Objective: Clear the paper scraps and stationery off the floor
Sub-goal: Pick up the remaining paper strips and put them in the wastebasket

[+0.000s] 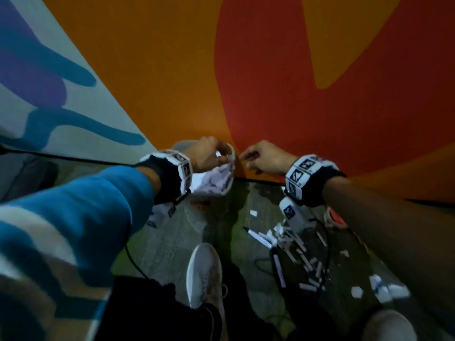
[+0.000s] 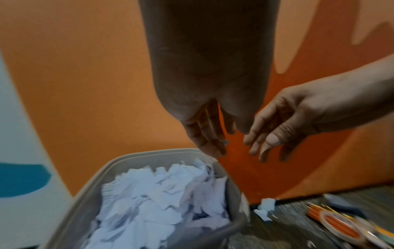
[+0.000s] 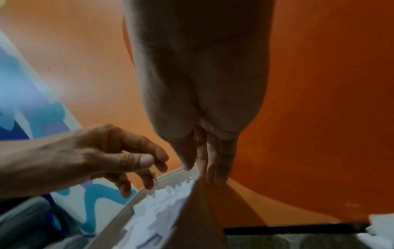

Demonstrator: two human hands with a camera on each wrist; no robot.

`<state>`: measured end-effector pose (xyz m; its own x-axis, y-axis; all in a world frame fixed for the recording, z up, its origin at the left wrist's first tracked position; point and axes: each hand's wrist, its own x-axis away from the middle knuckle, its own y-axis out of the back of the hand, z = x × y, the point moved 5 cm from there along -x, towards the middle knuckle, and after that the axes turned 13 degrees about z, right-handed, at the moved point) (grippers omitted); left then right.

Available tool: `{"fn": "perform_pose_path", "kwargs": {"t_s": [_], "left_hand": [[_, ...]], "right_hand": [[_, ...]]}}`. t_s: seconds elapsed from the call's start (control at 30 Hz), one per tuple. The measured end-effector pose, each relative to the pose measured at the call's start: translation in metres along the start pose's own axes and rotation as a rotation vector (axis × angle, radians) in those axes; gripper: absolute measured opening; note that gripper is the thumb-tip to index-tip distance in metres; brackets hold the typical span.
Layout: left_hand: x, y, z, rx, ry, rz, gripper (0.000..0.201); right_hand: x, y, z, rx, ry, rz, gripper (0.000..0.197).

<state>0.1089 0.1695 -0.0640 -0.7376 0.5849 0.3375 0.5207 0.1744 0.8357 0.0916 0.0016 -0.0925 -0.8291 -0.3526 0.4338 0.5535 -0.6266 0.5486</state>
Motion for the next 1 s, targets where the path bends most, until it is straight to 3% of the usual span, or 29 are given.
{"fn": "perform_pose_path", "kwargs": {"t_s": [0.17,0.37,0.5,0.63,0.77,0.83,0.93,1.0], "left_hand": [[-0.033,-0.047,-0.055,-0.064,-0.158,0.234,0.029],[-0.071,-0.142,-0.08,-0.149,-0.211,0.478,0.022],[-0.082,-0.192,-0.072,-0.144,-0.237,0.621,0.014],[-0.096,-0.228,-0.056,-0.101,-0.222,0.627,0.018],[-0.106,-0.258,-0.047,-0.197,-0.292,0.41,0.018],[-0.109,-0.275,-0.036,-0.118,-0.257,0.306,0.017],[-0.111,-0.309,-0.014,0.094,-0.121,0.308,0.021],[-0.109,-0.322,-0.014,0.172,-0.106,0.31,0.028]], "right_hand": [[0.032,0.003,-0.077,0.048,-0.22,0.193,0.014],[0.053,-0.025,-0.197,-0.007,-0.387,0.175,0.011],[0.045,-0.062,-0.242,0.051,-0.433,0.202,0.014],[0.034,-0.091,-0.265,0.05,-0.409,0.151,0.015],[0.025,-0.114,-0.293,0.053,-0.454,0.053,0.019],[0.023,-0.122,-0.303,0.073,-0.46,0.036,0.017],[0.025,-0.126,-0.302,0.072,-0.378,0.004,0.016],[0.026,-0.13,-0.303,0.092,-0.336,0.006,0.017]]}}
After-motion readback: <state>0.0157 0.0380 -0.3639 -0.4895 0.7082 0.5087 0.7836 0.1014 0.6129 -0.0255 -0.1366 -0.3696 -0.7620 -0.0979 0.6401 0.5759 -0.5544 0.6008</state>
